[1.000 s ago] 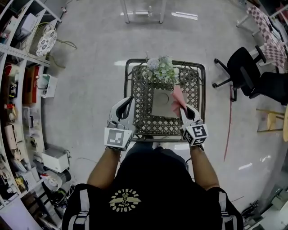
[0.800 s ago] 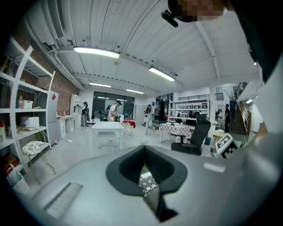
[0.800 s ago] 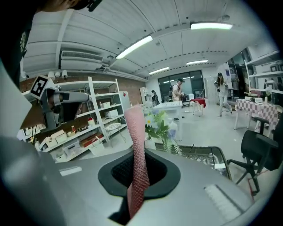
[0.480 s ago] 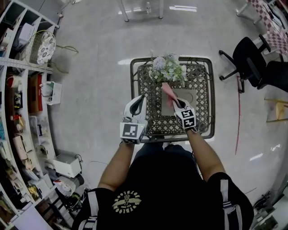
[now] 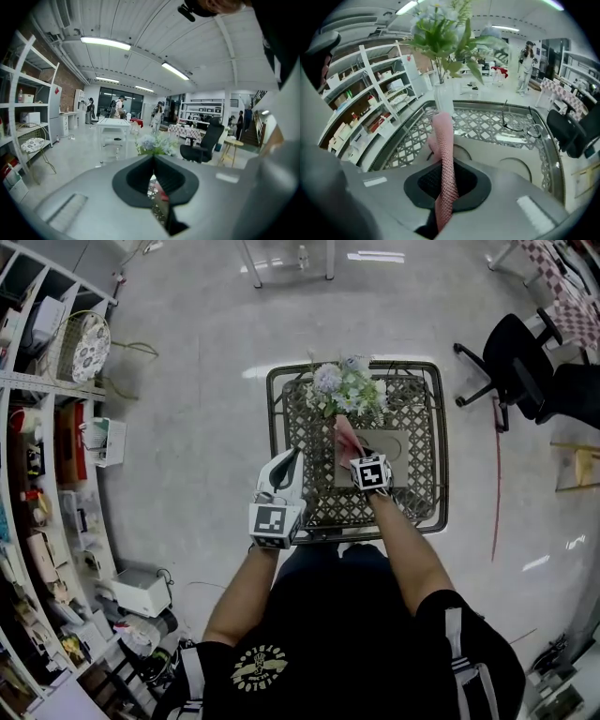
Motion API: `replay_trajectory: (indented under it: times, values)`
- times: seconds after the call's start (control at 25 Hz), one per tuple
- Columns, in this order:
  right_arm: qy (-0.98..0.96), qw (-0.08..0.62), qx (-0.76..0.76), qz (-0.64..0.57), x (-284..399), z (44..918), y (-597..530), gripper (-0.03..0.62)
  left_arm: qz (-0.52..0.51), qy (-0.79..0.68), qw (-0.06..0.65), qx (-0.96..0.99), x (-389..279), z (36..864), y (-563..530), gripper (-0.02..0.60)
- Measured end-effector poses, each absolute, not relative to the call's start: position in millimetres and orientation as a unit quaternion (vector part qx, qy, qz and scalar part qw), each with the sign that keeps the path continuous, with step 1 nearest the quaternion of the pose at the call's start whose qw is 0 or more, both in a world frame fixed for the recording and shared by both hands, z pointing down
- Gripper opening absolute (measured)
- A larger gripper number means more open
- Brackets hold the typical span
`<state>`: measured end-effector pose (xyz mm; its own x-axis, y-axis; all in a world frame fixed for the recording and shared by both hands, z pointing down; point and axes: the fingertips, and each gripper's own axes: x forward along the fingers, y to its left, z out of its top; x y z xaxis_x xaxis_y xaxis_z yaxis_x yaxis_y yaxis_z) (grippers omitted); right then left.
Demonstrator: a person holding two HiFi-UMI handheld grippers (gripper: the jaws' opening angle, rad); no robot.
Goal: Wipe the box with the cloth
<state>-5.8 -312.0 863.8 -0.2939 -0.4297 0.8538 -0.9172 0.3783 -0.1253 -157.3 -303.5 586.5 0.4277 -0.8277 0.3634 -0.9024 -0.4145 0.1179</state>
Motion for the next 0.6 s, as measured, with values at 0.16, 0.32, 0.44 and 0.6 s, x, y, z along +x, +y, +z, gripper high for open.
replay_trajectory:
  times: [0.16, 0.32, 0.44, 0.6]
  values:
    - [-0.718, 0.397, 0.480, 0.310, 40, 870, -309, 0.017, 0.124, -0.518, 0.154, 0.832, -154, 592, -303, 0.000]
    - [-0.689, 0.418, 0.510, 0.301, 95, 870, -308, 0.017, 0.128, -0.514, 0.152, 0.834, -147, 594, -307, 0.000]
    - [-0.658, 0.429, 0.538, 0.306, 142, 870, -303, 0.017, 0.132, -0.514, 0.149, 0.834, -142, 591, -308, 0.000]
    - [-0.630, 0.427, 0.561, 0.324, 178, 868, -297, 0.017, 0.133, -0.512, 0.148, 0.836, -135, 594, -307, 0.000]
